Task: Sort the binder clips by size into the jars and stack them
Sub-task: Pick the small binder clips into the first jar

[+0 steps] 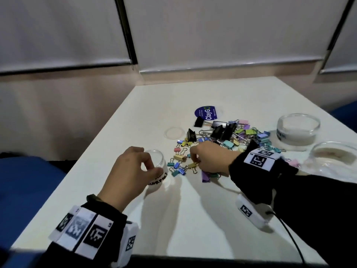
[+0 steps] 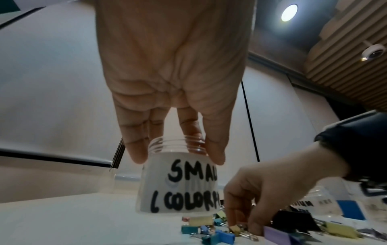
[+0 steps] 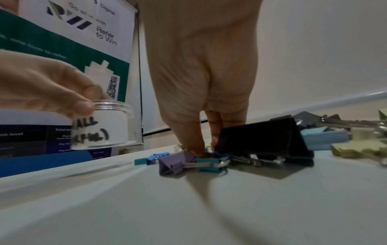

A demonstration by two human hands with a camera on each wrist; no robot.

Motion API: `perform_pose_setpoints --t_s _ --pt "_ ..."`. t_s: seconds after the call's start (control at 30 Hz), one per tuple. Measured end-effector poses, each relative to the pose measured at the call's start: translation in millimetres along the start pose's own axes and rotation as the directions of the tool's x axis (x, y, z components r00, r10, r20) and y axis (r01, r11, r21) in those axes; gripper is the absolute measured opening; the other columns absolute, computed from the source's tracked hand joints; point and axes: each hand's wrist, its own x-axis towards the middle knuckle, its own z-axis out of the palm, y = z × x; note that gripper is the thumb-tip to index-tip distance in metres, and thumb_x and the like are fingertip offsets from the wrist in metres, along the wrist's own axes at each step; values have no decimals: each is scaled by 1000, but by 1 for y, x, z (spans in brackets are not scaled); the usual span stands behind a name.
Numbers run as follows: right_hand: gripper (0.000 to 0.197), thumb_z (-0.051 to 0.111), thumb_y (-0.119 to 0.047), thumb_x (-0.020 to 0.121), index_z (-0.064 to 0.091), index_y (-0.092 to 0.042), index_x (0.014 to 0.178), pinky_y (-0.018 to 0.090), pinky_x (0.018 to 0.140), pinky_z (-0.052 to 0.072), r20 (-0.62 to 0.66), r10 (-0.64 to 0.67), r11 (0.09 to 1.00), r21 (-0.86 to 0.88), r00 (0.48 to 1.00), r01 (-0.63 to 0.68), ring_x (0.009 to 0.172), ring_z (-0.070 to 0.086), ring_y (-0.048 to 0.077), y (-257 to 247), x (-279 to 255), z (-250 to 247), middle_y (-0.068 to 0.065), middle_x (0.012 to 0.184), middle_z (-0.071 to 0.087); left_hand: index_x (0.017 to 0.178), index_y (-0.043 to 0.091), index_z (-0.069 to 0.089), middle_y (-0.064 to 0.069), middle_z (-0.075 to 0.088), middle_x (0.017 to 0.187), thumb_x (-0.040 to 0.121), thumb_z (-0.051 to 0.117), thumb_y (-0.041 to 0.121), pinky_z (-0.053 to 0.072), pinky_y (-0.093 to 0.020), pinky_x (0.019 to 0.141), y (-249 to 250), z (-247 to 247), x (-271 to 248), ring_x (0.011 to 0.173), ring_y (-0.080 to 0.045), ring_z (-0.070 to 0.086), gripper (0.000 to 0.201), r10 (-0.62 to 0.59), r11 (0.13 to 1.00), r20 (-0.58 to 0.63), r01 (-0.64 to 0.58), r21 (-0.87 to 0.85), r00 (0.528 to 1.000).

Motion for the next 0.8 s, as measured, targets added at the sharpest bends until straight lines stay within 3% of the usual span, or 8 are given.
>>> perform_pose_setpoints --t_s 0.13,0.23,0.3,0.4,0.5,0.57,0.7,0.8 --pt "25 51 -2 85 62 -10 105 22 62 35 -1 -17 1000 18 1000 17 87 53 20 1 -4 -3 7 103 63 63 20 63 10 51 111 74 79 33 28 -4 66 4 -1 -15 95 -9 49 24 7 1000 25 -8 4 1000" --pt "22 54 -5 85 60 -10 105 21 55 31 11 -51 999 -1 999 51 83 48 18 4 -4 -2 3 93 54 62 20 63 10 53 110 73 80 34 29 -3 67 6 3 -14 95 -8 51 25 -9 1000 69 8 10 998" --pt "20 53 -4 85 60 -11 103 24 58 33 17 -72 997 -22 997 73 85 50 19 8 3 1 2 93 54 62 21 63 10 56 111 72 80 36 32 -6 66 9 6 -7 94 -8 53 25 -17 1000 105 15 16 994" --pt "24 56 5 80 61 -12 95 21 50 34 36 -90 996 -4 995 91 84 57 19 14 17 1 1 88 58 61 19 64 8 62 105 70 81 39 42 -21 60 18 6 10 80 -10 60 28 -37 999 142 32 34 989" --pt "24 57 6 80 67 -13 90 15 49 38 58 -123 992 32 991 122 74 56 10 19 28 -3 -4 80 60 62 16 63 3 65 100 68 82 40 50 -32 62 26 6 25 73 -23 67 30 -69 997 202 60 50 977" --pt "23 54 5 81 68 -13 84 18 55 44 55 -128 987 104 990 122 71 56 7 23 31 -6 -6 77 62 61 15 62 3 66 100 67 82 40 52 -32 64 29 8 32 79 -25 67 32 -79 996 213 70 51 974" --pt "20 60 3 77 67 -15 84 35 70 55 36 -72 980 190 997 63 82 63 16 32 32 -12 0 86 68 59 13 60 -2 68 97 67 82 39 46 -27 57 27 7 37 81 -27 66 34 -116 993 187 109 49 976" --pt "12 71 -13 77 66 -15 87 32 64 56 75 -61 980 192 995 45 79 66 18 27 27 -12 -1 82 68 57 12 59 -4 69 93 66 82 37 50 -30 64 25 2 31 81 -26 67 35 -142 988 178 129 83 974"
